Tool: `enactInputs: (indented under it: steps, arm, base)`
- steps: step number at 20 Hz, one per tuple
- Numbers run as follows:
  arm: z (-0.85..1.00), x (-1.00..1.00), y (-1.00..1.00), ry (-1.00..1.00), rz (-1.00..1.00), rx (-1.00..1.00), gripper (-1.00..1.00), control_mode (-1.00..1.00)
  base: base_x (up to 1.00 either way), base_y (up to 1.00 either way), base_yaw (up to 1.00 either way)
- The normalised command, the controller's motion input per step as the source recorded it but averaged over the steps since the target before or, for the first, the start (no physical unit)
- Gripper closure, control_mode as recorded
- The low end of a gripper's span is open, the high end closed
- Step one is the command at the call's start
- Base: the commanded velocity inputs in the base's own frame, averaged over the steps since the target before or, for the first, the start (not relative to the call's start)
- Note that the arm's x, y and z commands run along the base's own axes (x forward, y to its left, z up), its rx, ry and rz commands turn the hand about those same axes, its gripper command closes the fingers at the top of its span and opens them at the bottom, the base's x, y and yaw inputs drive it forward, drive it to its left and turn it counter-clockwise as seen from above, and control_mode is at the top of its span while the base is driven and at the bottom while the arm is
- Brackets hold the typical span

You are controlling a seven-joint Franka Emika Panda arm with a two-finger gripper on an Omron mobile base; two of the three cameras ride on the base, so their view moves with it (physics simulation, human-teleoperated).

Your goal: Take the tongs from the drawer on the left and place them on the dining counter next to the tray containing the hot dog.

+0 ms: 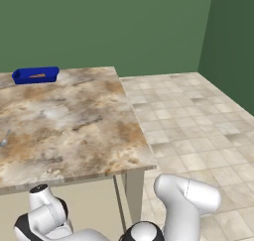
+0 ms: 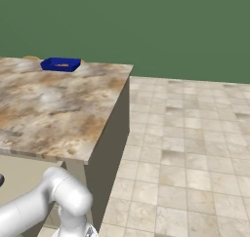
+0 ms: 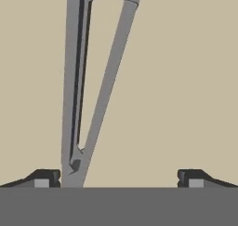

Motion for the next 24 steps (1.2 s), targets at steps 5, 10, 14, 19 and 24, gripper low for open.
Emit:
enactInputs:
  steps: [5,10,14,19,24]
  arm:
    - [-0.18,0.10,0.14,0.00,-0.01,-0.02,-1.00,-1.00]
    - [-0.11,0.12,0.19,0.00,0.00,0.00,-1.00,-1.00]
    - [-0.12,0.11,0.19,0.00,-0.01,0.00,-1.00,-1.00]
    - [-0.21,0.06,0.20,-0.02,-0.02,-0.01,-1.00,-1.00]
    - [-0.27,0.05,0.05,0.00,0.00,0.00,-1.00,-1.00]
  base:
    - [0.00,0.00,0.00]
    - [0.00,0.00,0.00]
    - [0.00,0.00,0.00]
    - [0.00,0.00,0.00]
    - [0.00,0.00,0.00]
